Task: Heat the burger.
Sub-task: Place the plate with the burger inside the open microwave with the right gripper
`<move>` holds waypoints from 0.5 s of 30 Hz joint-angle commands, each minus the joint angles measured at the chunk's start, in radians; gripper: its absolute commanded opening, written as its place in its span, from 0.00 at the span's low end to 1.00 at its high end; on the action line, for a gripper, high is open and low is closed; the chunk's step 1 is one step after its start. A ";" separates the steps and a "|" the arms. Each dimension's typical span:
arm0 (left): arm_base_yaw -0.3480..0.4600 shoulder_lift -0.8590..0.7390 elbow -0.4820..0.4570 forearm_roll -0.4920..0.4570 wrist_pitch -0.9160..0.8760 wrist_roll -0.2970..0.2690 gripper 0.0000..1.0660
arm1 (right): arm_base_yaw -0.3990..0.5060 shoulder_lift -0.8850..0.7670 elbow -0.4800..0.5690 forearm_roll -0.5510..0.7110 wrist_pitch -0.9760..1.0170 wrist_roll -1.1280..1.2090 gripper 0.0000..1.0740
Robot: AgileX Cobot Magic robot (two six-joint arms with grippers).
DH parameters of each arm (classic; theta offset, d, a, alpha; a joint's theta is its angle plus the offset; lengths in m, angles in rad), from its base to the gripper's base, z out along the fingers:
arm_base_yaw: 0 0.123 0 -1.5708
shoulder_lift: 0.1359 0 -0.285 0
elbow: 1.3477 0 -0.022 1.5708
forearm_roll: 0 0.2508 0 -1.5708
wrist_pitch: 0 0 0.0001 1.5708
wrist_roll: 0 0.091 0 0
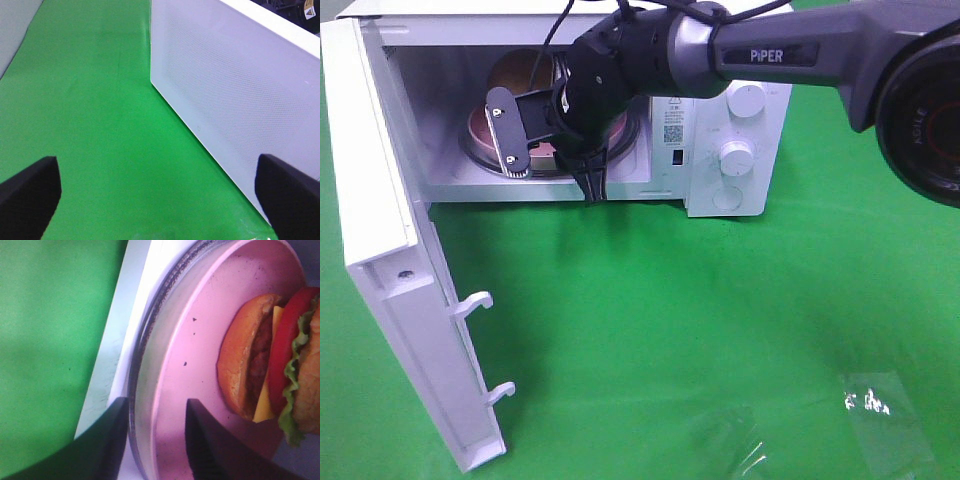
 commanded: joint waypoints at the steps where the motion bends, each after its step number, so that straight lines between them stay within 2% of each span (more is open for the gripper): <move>1: 0.001 -0.017 0.003 -0.001 -0.005 0.000 0.92 | 0.000 -0.014 -0.002 -0.002 0.005 0.008 0.37; 7: 0.001 -0.017 0.003 -0.001 -0.005 0.000 0.92 | 0.002 -0.014 -0.002 -0.002 0.003 0.008 0.37; 12: 0.001 -0.017 0.003 -0.001 -0.005 0.000 0.92 | 0.002 -0.017 -0.002 -0.002 0.000 0.009 0.43; 15: 0.001 -0.017 0.003 -0.001 -0.005 0.000 0.92 | 0.002 -0.020 -0.002 -0.001 0.000 0.016 0.51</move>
